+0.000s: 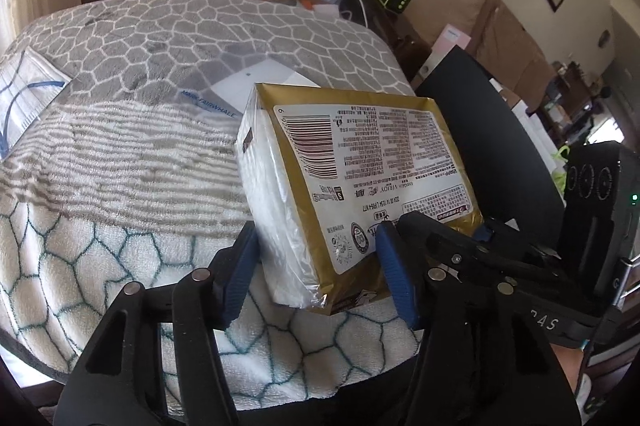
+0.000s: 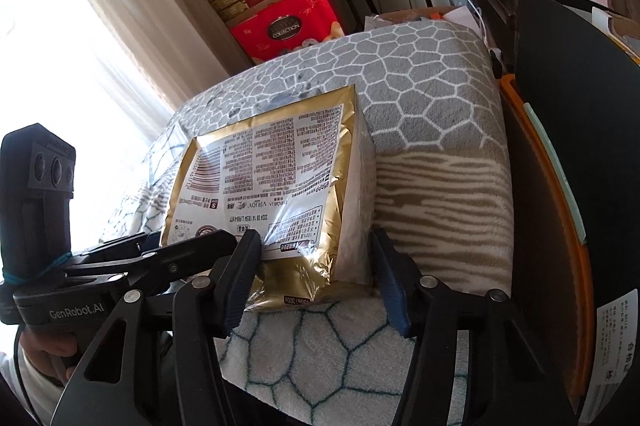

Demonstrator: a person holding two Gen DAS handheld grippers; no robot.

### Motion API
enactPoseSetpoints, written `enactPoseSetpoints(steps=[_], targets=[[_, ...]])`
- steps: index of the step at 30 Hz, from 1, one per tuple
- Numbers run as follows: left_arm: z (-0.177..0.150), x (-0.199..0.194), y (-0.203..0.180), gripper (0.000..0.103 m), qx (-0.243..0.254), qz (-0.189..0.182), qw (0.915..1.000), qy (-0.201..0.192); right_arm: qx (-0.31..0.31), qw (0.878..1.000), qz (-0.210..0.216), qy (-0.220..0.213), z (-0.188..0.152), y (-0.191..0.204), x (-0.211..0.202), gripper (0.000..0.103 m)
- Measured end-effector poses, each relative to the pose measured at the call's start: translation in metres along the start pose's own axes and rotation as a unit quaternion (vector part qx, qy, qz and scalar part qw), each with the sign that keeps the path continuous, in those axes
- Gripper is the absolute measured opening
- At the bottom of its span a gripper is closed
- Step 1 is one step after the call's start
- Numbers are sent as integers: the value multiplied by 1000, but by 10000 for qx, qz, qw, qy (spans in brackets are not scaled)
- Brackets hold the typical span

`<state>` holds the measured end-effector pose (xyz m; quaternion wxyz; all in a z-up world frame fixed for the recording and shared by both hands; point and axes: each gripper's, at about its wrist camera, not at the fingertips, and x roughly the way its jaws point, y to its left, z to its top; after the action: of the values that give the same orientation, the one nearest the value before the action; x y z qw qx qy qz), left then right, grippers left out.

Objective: Organize objects
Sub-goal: 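Lift the gold package with both tools toward the cardboard box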

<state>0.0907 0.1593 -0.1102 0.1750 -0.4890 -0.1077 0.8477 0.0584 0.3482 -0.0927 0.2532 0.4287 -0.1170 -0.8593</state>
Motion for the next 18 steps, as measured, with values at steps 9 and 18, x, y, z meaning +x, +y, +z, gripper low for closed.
enactPoseSetpoints(steps=[9,18], targets=[[0,-4,-9,46,193,200,9996,-109,-102,9998,-154,-52,-2,8,-4,49],[0,-9,-17,37,357,406,9982,-251,-182,9994,-287,-115,-3,13,-8,44]])
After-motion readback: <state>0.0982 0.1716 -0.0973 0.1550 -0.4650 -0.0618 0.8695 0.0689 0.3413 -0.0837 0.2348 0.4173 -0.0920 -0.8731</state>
